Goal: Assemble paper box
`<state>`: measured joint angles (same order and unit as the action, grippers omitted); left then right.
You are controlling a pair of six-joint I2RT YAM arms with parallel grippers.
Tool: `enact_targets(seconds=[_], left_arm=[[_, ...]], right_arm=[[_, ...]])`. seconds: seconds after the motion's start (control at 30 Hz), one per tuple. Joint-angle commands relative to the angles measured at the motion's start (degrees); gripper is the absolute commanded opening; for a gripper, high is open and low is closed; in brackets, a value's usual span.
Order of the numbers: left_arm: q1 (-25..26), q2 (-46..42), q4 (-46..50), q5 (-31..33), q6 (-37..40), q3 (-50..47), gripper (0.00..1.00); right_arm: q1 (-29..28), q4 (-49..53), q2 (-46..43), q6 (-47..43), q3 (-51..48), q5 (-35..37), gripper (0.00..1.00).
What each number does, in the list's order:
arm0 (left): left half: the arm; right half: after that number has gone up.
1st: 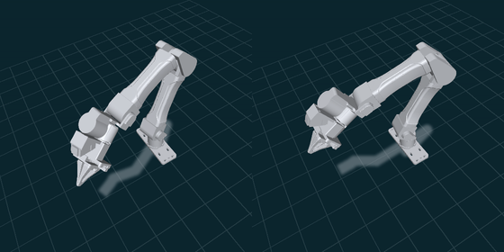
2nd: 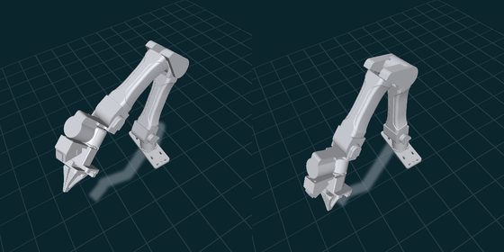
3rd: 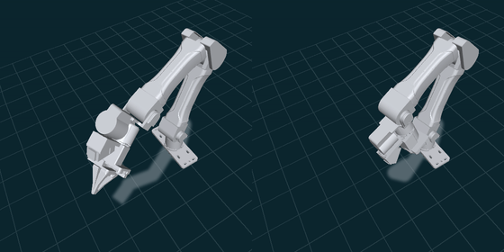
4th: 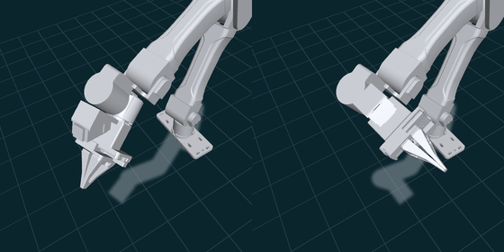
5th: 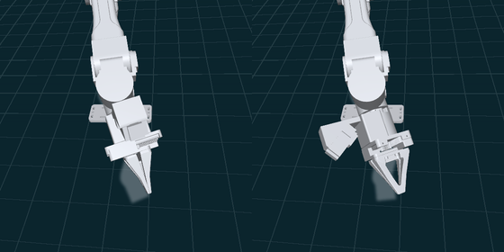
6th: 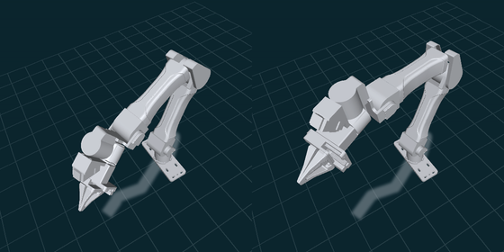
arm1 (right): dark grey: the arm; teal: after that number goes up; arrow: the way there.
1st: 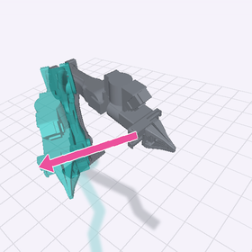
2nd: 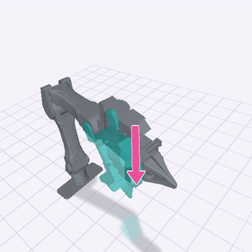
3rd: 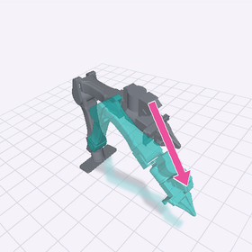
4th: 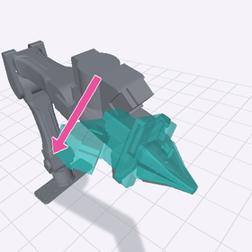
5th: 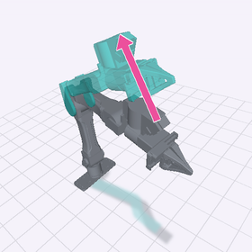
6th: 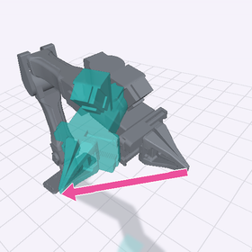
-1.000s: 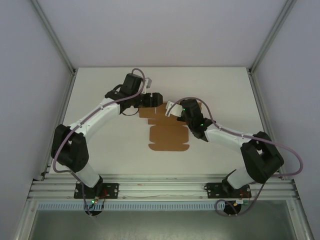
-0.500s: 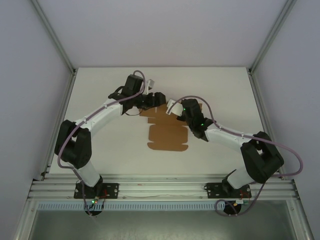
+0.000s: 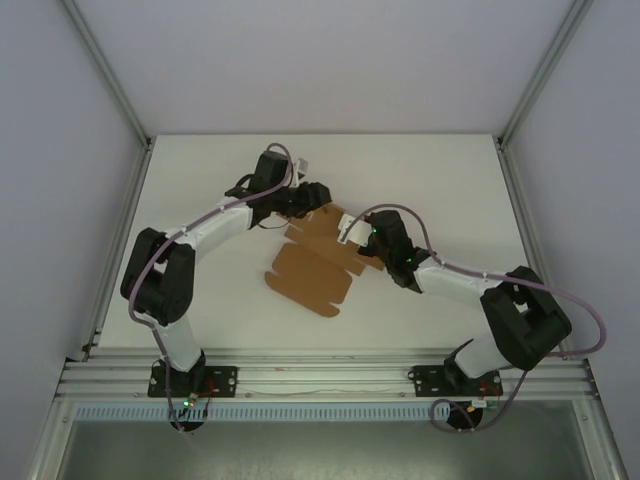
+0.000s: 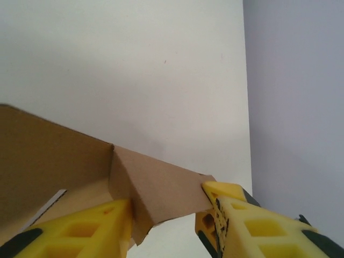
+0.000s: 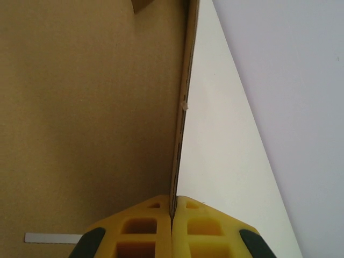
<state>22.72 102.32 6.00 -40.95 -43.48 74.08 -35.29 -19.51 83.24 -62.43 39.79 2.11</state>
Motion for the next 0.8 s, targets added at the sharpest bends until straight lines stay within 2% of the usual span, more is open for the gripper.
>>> enact_targets(seconds=[0.0,0.13,0.3,0.37,0.47,0.63,0.77], left_arm=[[0.44,2.24,-0.71,1.12,0.16,1.63,0.39],[0.43,2.36,3.29,3.56,1.99,2.25,0.32],[0.49,1.94,2.31,3.14,1.52,0.92,0.18],[0.54,1.78,1.83,3.13,1.30,0.59,0.13],[0.53,1.65,1.91,2.71,1.29,0.70,0.13],[0.66,1.30,2.35,2.18,1.12,0.79,0.13],[0.84,1.12,3.30,2.95,1.30,0.79,0.13]], right_arm=[[-1.28,-5.06,-2.30,-2.35,0.96,-6.20,0.00],[-1.32,-4.85,-2.11,-3.01,1.48,-6.53,0.00],[-1.29,-0.62,-1.81,-1.59,2.50,-8.44,0.00],[-1.40,2.04,-1.53,-0.74,3.14,-8.43,0.04],[-1.44,3.44,-0.51,-0.25,3.52,-7.60,0.09],[-1.38,-1.49,1.97,-0.04,4.02,-6.71,0.20],[-1.42,-2.79,4.11,-0.62,6.14,-5.68,0.18]])
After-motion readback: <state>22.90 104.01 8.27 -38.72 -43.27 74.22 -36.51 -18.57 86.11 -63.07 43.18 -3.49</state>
